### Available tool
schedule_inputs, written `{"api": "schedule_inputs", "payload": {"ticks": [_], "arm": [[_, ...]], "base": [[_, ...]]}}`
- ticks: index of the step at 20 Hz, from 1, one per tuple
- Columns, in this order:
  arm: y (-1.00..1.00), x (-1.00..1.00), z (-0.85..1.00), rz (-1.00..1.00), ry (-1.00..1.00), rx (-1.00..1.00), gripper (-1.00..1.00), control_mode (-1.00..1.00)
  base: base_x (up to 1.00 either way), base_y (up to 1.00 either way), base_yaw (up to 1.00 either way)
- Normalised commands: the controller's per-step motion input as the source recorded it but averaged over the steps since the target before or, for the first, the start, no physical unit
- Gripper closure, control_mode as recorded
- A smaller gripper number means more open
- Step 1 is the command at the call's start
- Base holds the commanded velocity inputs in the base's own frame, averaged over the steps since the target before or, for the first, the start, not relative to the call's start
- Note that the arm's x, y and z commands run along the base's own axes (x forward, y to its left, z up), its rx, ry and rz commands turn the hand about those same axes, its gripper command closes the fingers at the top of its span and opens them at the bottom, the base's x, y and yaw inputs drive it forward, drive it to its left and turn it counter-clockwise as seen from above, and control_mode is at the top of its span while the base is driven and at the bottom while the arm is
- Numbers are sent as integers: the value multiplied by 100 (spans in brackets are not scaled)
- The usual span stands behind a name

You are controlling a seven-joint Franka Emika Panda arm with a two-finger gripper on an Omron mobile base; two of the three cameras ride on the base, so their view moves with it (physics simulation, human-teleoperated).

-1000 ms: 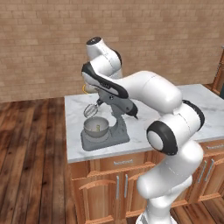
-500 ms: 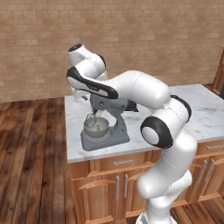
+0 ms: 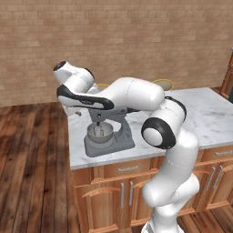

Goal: Add butter and sugar cubes to the stand mixer bowl and then turn on the stand mixer to begin making frosting.

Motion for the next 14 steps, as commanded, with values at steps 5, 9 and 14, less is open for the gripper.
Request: {"api": "schedule_inputs", "payload": {"ticks": [5,9,14], "arm": [[3,0,-88,0,0,-9,-100,-100],[2,-11,-76,0,1,-7,-100,-100],[-25,-98,32,0,-13,12,-100,-100]], "base": [[0,0,0],[0,0,0],[0,0,0]]}}
